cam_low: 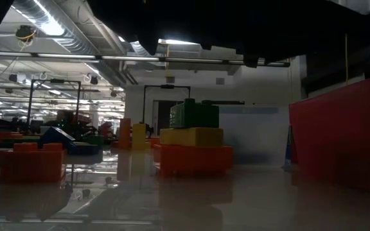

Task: Sort blocks by size
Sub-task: Put the green square game piece into the red bin

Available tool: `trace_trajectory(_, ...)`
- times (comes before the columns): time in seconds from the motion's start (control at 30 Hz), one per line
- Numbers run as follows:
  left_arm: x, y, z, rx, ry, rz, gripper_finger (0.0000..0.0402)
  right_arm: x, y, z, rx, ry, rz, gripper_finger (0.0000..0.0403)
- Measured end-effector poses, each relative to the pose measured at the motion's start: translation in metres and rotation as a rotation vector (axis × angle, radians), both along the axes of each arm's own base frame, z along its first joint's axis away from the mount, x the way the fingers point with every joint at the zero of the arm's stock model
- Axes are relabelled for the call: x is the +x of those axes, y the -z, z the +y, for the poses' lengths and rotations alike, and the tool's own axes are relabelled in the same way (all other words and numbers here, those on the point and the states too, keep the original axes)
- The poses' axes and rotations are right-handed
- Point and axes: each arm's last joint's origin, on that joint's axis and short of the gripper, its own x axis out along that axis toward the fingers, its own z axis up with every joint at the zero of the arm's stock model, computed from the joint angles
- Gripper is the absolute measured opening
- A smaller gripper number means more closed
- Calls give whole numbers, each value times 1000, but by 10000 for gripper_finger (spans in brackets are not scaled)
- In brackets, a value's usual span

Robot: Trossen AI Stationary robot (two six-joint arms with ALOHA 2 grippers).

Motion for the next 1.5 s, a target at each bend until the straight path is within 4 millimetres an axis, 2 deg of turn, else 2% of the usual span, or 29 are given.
trace_trajectory(0.1, 0, 0, 0, 0, 0, 1, 194, 3, 2, 2, 6, -7, -24, 225)
trace_trajectory(0.33, 0, 0, 0, 1, 0, 4, 194, 3, 9, 2, -42, 5, 40, 225)
trace_trajectory(0.6, 0, 1, 0, 2, 0, 7, 194, -2, 30, -1, -85, 9, 131, 225)
trace_trajectory(1.0, 0, 1, 0, 1, -1, 5, 194, -8, 59, -5, -42, 9, 76, 223)
trace_trajectory(1.1, 0, 0, 0, -1, 0, 0, 194, -8, 61, -5, -27, 0, 69, 205)
trace_trajectory(1.27, 0, -4, 0, -6, 3, -19, 194, -7, 62, -5, -18, -2, 65, 135)
trace_trajectory(1.5, 0, -8, 0, -10, 0, -41, 194, -1, 56, 0, 13, -11, 39, 134)
